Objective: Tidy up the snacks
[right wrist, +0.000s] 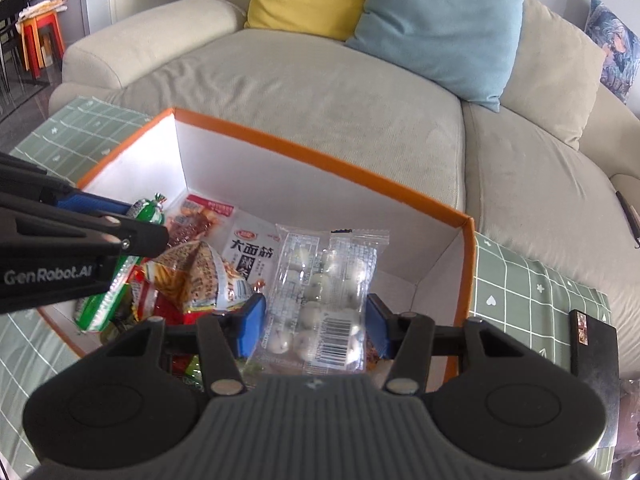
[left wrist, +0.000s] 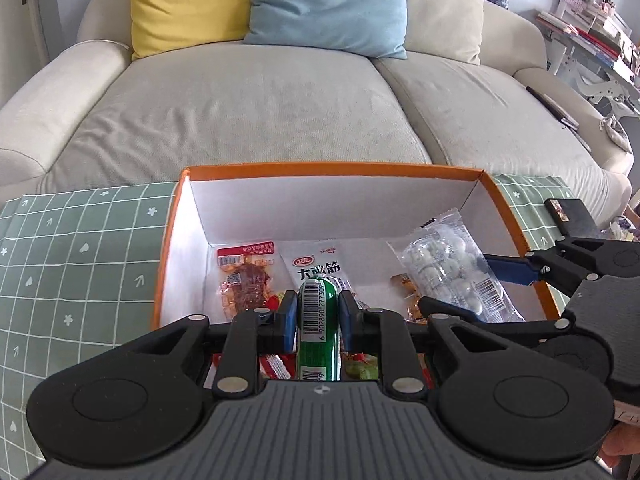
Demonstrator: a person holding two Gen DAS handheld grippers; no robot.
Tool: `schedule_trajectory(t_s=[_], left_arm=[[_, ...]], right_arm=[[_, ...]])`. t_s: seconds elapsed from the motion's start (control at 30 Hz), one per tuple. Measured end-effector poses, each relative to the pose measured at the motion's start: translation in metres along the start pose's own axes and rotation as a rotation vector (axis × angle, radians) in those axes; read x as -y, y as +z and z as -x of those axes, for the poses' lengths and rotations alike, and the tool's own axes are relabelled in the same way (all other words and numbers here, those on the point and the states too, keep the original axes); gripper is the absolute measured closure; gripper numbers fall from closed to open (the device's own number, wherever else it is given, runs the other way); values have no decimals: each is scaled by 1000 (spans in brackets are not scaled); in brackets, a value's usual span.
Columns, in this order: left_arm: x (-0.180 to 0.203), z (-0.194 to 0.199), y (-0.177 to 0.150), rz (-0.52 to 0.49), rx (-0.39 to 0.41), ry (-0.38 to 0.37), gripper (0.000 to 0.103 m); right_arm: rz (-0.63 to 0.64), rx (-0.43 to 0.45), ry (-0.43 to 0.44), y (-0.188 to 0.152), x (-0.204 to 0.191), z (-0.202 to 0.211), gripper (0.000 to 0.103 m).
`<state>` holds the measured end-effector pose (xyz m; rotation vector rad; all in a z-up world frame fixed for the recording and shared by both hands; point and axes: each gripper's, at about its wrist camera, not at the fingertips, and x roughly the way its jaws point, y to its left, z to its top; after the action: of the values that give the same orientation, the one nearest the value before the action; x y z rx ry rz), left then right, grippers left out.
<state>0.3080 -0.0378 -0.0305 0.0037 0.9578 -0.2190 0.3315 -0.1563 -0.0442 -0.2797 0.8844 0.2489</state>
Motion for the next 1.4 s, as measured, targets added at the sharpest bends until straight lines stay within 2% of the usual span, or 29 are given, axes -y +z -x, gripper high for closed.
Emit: schedule_trajectory(t_s=[0.33, 0.57, 0.73, 0.83, 0.9, 1.0, 1.07, 1.23, 1.4], left_arm=[[8, -34, -10, -42, -71, 23, 80], [10, -39, -9, -63, -102, 76, 79], [14, -39, -10, -90, -101, 90, 77], [16, -37, -11, -104, -99, 94, 68], [17, -33, -12, -115, -91, 102, 56], [17, -24, -11, -120, -58, 126, 45], [15, -14, -8, -109, -32, 112, 39], [15, 19, -1, -109, 50, 113, 34], [13, 56, 1, -101, 133, 140, 30]], right_arm=[[53, -74, -15, -3, -6, -35, 51], [33, -122, -12, -10, -6, -52, 50], [44, -125, -13, -10, -8, -52, 46], [51, -128, -12, -11, -9, -51, 46], [55, -117, -14, -11, -10, -47, 44], [78, -92, -39, -8, -12, -38, 35], [99, -77, -51, -5, -13, -31, 34], [138, -24, -77, 1, -16, -4, 23], [158, 39, -105, 4, -20, 29, 23]])
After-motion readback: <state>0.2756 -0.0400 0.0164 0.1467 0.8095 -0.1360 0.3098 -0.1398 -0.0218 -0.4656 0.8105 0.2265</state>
